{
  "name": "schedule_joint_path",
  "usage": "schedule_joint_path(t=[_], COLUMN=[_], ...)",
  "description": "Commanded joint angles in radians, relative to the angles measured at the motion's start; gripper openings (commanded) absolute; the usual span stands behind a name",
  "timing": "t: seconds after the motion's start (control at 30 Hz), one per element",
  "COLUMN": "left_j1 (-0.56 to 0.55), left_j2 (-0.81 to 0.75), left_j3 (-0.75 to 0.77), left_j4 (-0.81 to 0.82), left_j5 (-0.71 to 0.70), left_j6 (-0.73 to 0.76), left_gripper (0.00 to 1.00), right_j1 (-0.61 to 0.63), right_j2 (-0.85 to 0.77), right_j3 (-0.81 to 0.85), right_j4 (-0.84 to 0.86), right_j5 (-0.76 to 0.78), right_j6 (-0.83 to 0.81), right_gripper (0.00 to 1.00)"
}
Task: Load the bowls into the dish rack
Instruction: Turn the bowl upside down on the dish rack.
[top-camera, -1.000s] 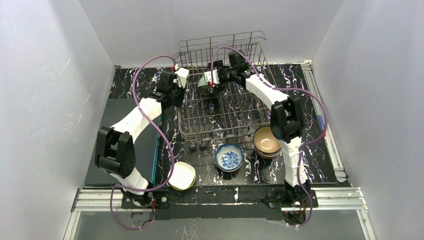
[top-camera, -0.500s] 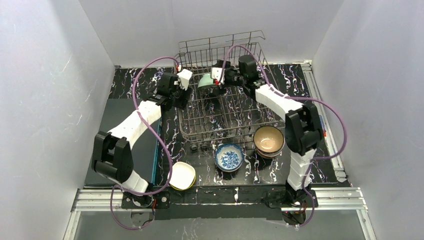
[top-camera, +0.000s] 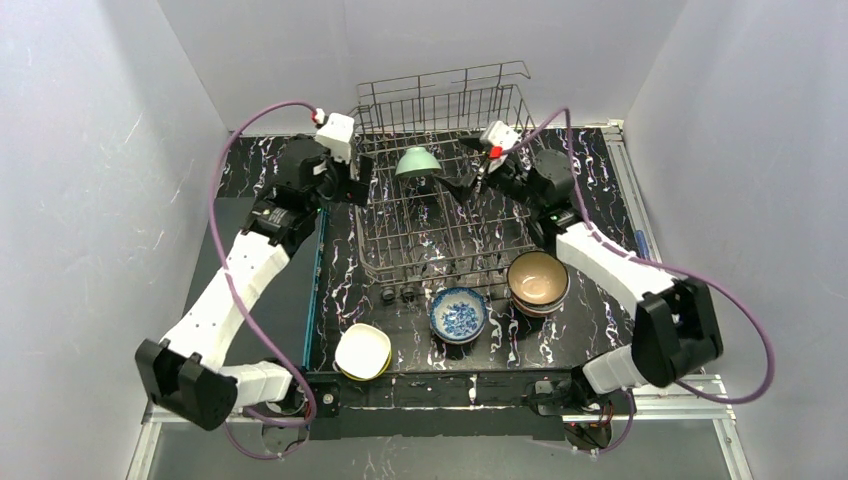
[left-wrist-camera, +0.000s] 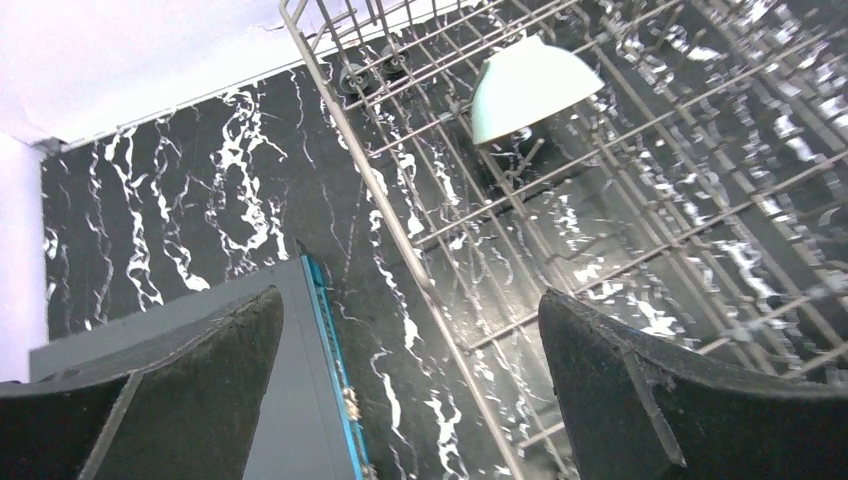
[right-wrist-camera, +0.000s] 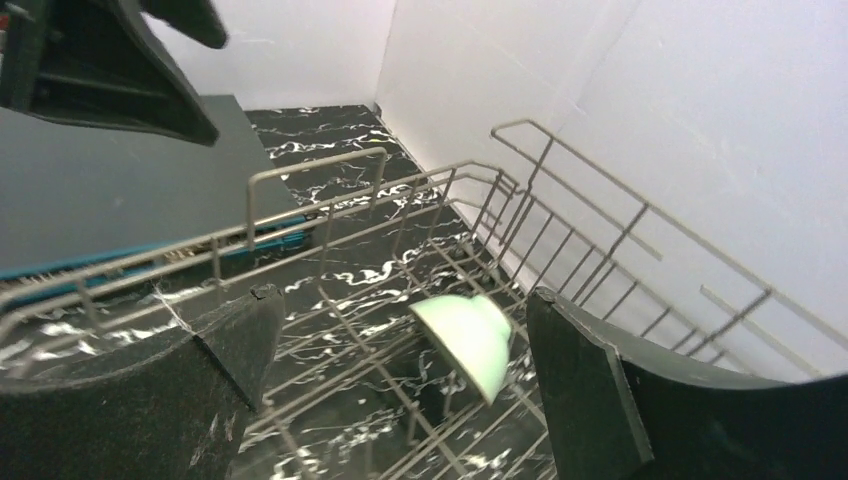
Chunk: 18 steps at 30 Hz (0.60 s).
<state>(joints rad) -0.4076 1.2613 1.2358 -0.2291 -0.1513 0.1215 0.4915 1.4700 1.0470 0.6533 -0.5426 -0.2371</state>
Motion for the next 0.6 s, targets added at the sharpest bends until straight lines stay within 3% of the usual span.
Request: schedule_joint_path(t=[0.0,0.17,0.27,0.37,0.57], left_j1=[0.004,-0.002,-0.025,-0.113,-0.322], left_j2=[-0.137,-0.260,-0.274,-0.259,-0.198], left_j3=[0.062,-0.049,-0.129,-0.179,-0.224], left_j4=[-0.158,-0.202,-0.179,-0.167,-0.153], left_j5=[0.021,0.256,0.417,0.475,0.447], left_j6=[-0.195,-0.498,-0.606,-0.619,-0.586], left_gripper=[0.98,0.98,0.98,0.98,0.96], right_j1=[0.003,0.002,0.002,0.002,0.002], right_j2=[-0.135,-0.252,-0.294,-0.331,-0.354], right_j3=[-0.072,-0.059,-0.052,-0.070,-0.062], right_j4=[-0.052,-0.379,-0.524,-0.571,-0.638], right_j5=[0.249,0.581,0.761,0.776,0.776], right_j6=[0.265,0.347,0.475,0.477,0.518], right_gripper=[0.98,0.99,0.99,0.99,0.99])
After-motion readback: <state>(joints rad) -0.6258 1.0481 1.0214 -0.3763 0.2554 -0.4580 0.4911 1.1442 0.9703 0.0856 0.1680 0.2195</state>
